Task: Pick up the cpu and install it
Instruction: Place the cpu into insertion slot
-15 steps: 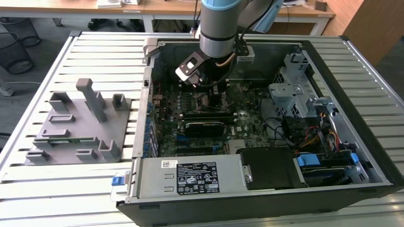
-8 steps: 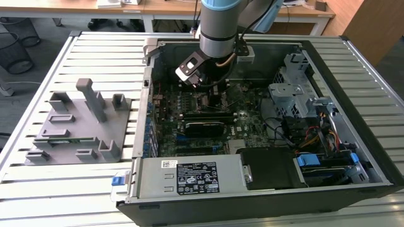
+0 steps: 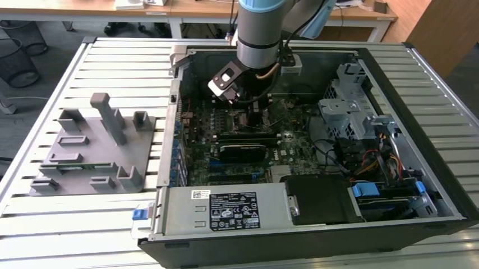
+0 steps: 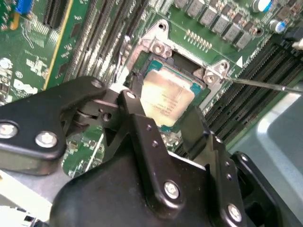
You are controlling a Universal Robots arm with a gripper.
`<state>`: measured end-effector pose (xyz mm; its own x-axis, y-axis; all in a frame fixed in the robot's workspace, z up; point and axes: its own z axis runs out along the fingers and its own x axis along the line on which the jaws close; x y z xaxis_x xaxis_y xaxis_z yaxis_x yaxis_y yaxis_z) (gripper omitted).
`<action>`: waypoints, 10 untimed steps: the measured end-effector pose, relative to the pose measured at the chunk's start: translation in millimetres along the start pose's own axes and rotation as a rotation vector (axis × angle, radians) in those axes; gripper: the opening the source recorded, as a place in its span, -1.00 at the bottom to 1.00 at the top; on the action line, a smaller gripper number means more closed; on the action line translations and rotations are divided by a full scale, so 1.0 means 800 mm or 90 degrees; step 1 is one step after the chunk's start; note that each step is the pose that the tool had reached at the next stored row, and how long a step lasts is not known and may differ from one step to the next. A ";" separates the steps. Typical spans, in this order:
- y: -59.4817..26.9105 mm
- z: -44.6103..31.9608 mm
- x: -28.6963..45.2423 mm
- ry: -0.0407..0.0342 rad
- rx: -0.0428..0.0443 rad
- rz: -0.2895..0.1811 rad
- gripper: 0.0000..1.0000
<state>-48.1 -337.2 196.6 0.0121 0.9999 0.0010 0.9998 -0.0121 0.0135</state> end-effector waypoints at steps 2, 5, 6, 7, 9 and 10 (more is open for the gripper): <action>0.000 0.0000 -0.0001 -0.0006 0.0001 0.000 0.18; 0.000 -0.0008 -0.0001 -0.0009 0.0001 0.000 0.18; 0.000 -0.0014 -0.0001 -0.0008 0.0000 0.000 0.18; 0.000 -0.0022 0.0000 -0.0008 0.0000 0.000 0.18; 0.000 -0.0042 0.0000 -0.0008 0.0000 0.000 0.18; 0.000 -0.0052 0.0000 -0.0007 0.0000 0.000 0.18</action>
<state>-48.2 -337.2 200.8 0.0121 0.9999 -0.0001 0.9998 -0.0121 0.0135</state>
